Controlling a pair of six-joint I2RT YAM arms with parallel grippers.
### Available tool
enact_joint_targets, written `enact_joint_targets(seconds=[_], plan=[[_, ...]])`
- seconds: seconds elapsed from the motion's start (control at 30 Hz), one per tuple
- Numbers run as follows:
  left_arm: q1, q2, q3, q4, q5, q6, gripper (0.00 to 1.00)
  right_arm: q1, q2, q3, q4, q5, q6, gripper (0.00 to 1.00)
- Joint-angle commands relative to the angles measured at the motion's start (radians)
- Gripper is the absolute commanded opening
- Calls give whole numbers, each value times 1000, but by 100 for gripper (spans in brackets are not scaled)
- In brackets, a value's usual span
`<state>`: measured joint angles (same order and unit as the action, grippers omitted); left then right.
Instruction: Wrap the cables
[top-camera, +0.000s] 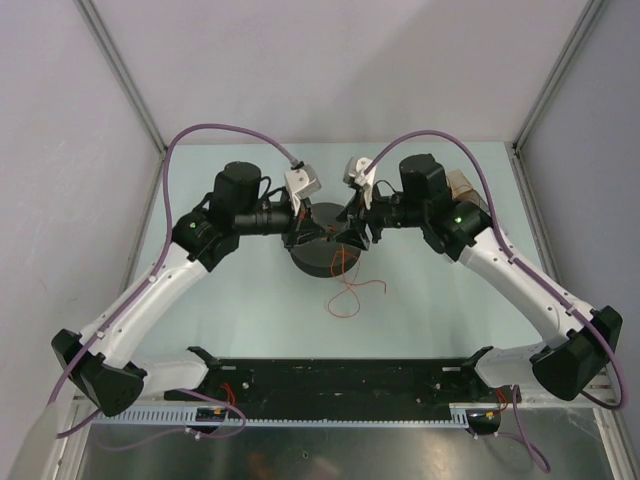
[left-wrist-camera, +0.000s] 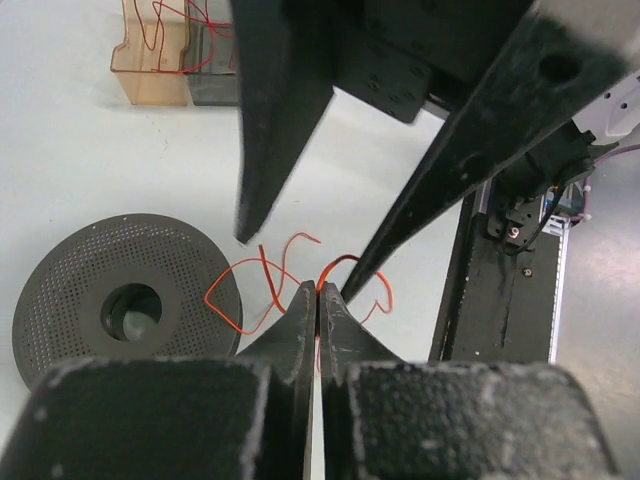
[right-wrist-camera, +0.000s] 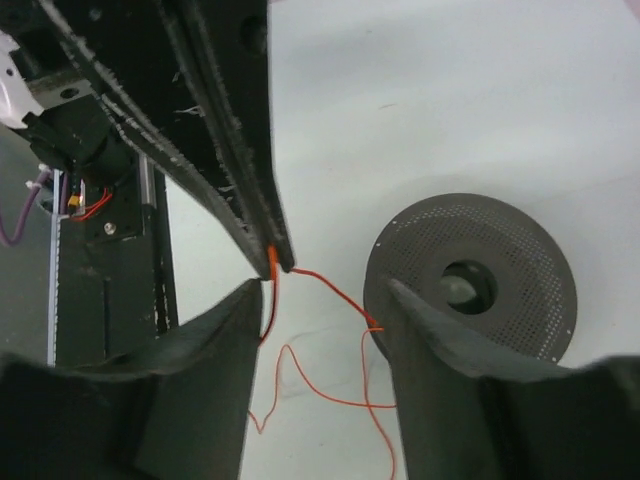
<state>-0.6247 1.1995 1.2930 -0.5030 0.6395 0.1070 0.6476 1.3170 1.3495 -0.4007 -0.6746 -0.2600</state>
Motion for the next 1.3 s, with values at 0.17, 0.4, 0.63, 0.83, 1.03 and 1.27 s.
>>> enact_joint_targets(seconds=[0.17,0.4,0.63,0.83,1.03,1.27], plan=[[1,11,75,-46,2,77,5,41,-6,47,-107,39,-138,4],[218,4,81,-6,282,4,60,-118,1,31,62,-109,166,0],[248,-188,-226,457,264,-128,73,-206,26,-34,281,-248,496,0],[207,-235,-370,771,176,-161,73,-213,37,-68,426,-331,660,0],[113,-229,-409,843,134,-79,72,-189,38,-72,432,-353,661,0],[69,-201,-423,885,46,-70,62,-168,26,-72,407,-364,624,0]])
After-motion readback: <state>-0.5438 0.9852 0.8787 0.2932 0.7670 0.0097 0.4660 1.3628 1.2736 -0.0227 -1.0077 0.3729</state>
